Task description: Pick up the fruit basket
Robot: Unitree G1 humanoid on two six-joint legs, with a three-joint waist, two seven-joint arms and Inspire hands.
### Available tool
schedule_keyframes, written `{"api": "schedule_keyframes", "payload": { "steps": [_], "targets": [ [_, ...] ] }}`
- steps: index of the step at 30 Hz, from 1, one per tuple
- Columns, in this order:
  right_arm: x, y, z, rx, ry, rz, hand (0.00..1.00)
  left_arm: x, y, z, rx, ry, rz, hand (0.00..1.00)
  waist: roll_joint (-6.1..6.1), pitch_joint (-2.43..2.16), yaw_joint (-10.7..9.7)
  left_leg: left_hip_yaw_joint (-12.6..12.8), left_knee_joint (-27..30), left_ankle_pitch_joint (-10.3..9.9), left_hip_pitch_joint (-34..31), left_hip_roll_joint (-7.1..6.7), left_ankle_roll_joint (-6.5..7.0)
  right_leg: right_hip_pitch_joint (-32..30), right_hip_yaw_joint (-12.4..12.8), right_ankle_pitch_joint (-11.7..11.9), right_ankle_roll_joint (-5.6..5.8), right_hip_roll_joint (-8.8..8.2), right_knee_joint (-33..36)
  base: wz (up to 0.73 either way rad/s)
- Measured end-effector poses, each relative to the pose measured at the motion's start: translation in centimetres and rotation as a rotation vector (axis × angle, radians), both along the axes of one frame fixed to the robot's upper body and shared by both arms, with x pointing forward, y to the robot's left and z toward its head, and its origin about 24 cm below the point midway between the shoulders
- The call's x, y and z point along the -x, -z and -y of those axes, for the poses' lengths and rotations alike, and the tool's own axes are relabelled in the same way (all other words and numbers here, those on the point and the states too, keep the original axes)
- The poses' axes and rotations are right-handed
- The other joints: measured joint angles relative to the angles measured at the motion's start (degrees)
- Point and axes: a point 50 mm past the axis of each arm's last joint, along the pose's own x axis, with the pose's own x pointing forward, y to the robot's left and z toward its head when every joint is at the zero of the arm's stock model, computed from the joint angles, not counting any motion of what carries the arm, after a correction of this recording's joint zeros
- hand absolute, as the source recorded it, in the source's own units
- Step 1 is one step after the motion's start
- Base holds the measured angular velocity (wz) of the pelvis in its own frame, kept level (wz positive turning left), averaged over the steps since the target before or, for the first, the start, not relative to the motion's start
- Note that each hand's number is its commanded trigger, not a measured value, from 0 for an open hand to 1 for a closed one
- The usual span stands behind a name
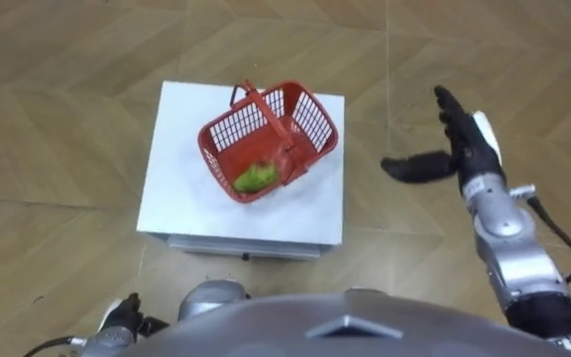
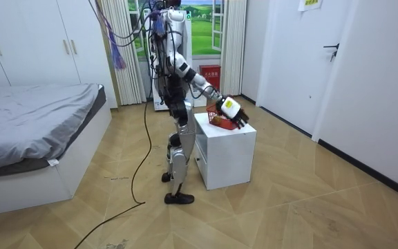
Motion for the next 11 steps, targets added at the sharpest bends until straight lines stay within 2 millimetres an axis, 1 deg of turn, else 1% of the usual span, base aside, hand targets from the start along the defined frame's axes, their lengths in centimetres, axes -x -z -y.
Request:
{"api": "schedule_keyframes", "payload": {
  "steps": [1, 2, 3, 4, 6, 7, 9, 10, 11],
  "targets": [
    [1.6, 1.0, 0.6, 0.012, 0.038, -0.067, 0.00, 0.0, 0.0, 0.0, -0.002, -0.001, 0.002, 0.00, 0.16, -0.08, -0.1, 0.3, -0.3, 0.0, 0.2, -0.02, 0.00, 0.2, 0.1, 0.0, 0.00, -0.01, 0.0, -0.12],
    [2.4, 1.5, 1.0, 0.016, 0.059, -0.102, 0.00, 0.1, 0.0, 0.0, -0.004, -0.002, -0.002, 0.00, 0.32, -0.04, -0.1, 0.4, -0.4, 0.0, 0.4, -0.02, 0.00, 0.3, 0.1, 0.0, 0.00, -0.01, -0.1, -0.13],
    [4.1, 2.4, 1.5, 0.024, 0.101, -0.174, 0.00, 0.2, 0.1, 0.0, -0.009, -0.004, -0.012, 0.00, 0.54, 0.08, -0.3, 0.6, -0.8, 0.0, 1.1, -0.02, 0.00, 0.9, 0.4, 0.0, 0.04, 0.04, -0.4, -0.12],
    [5.9, 3.0, 1.9, 0.031, 0.136, -0.239, 0.00, 0.4, 0.1, 0.0, -0.017, 0.005, -0.022, 0.00, 0.78, -0.08, -0.3, 0.9, -1.3, -0.1, 1.4, -0.03, -0.09, 1.0, 0.5, -0.1, 0.22, 0.10, -0.8, -0.13],
    [7.5, 3.7, 2.0, 0.021, 0.178, -0.300, 0.00, 0.3, 0.1, 0.0, -0.028, 0.032, -0.030, 0.00, 0.83, -0.10, -0.3, 1.3, -1.5, -0.2, 1.3, 0.10, -0.24, 1.1, 1.2, -0.2, 0.37, 0.32, -0.9, -0.15],
    [8.3, 4.1, 1.7, 0.008, 0.194, -0.332, 0.00, 0.4, 0.1, -0.1, -0.032, 0.045, -0.039, 0.00, 0.86, -0.09, -0.4, 1.7, -1.5, -0.2, 1.3, 0.25, -0.42, 1.0, 1.6, -0.3, 0.35, 0.57, -0.9, -0.16],
    [9.0, 4.5, 1.2, -0.021, 0.202, -0.367, 0.00, 0.4, 0.1, 0.1, -0.024, 0.066, -0.057, 0.00, 1.11, -0.09, -0.3, 2.0, -1.2, -0.4, 1.5, 0.33, -0.70, 1.2, 1.8, -0.2, 0.33, 0.92, -1.0, -0.10],
    [9.5, 4.8, 0.9, -0.044, 0.207, -0.389, 0.00, 0.5, 0.2, 0.3, -0.013, 0.070, -0.065, 0.00, 1.61, 0.16, -0.3, 2.0, -1.2, -0.4, 1.9, 0.40, -0.76, 1.6, 1.7, -0.2, 0.32, 1.02, -1.2, 0.00],
    [9.7, 4.9, 0.9, -0.055, 0.210, -0.402, 0.00, 0.6, 0.2, 0.4, -0.007, 0.080, -0.073, 0.00, 1.48, 0.14, -0.4, 1.9, -1.1, -0.5, 2.1, 0.40, -0.79, 1.9, 1.6, -0.2, 0.31, 1.02, -1.4, 0.00]
  ]
}}
